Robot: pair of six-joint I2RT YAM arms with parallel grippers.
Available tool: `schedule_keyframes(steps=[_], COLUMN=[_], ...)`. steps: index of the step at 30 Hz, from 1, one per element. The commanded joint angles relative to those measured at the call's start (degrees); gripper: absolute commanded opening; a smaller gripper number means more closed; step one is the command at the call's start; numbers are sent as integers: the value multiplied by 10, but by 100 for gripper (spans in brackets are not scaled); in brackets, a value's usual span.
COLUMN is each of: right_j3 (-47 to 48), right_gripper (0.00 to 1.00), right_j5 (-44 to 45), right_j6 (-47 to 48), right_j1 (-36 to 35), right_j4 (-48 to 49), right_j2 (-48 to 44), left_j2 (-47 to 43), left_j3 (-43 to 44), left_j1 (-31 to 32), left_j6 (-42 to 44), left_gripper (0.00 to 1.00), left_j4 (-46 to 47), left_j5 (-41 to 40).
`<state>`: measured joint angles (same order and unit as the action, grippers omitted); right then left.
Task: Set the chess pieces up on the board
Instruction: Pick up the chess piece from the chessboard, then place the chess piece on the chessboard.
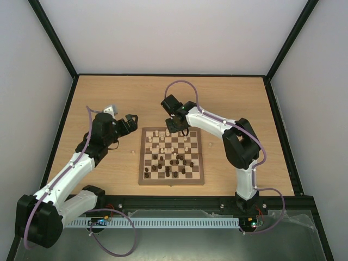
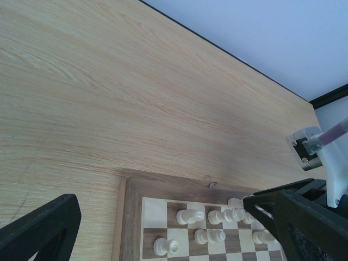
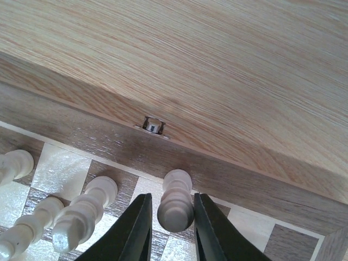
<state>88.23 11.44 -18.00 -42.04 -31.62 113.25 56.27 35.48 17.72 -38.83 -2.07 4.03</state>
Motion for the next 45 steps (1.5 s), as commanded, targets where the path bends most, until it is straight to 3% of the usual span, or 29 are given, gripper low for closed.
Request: schedule_keyframes(steps=[1, 7, 24, 45], right_j3=[11, 10, -33, -38], right_gripper=[21, 12, 11, 13], right_j5=[5, -3, -30, -51], right_j6=[2, 2, -2, 0], right_j1=[2, 3, -11, -12], right_j4=[-16, -19, -18, -3], right_j2=[6, -3, -47, -39], left_j2=[-9, -10, -13, -11], left_j3=[-7, -7, -7, -7], left_j1=[-2, -1, -2, -2], left_j6=[0, -1, -1, 0], left_gripper=[99, 100, 99, 99], left_j4=[5, 5, 4, 4], left_j5=[3, 4, 0, 0])
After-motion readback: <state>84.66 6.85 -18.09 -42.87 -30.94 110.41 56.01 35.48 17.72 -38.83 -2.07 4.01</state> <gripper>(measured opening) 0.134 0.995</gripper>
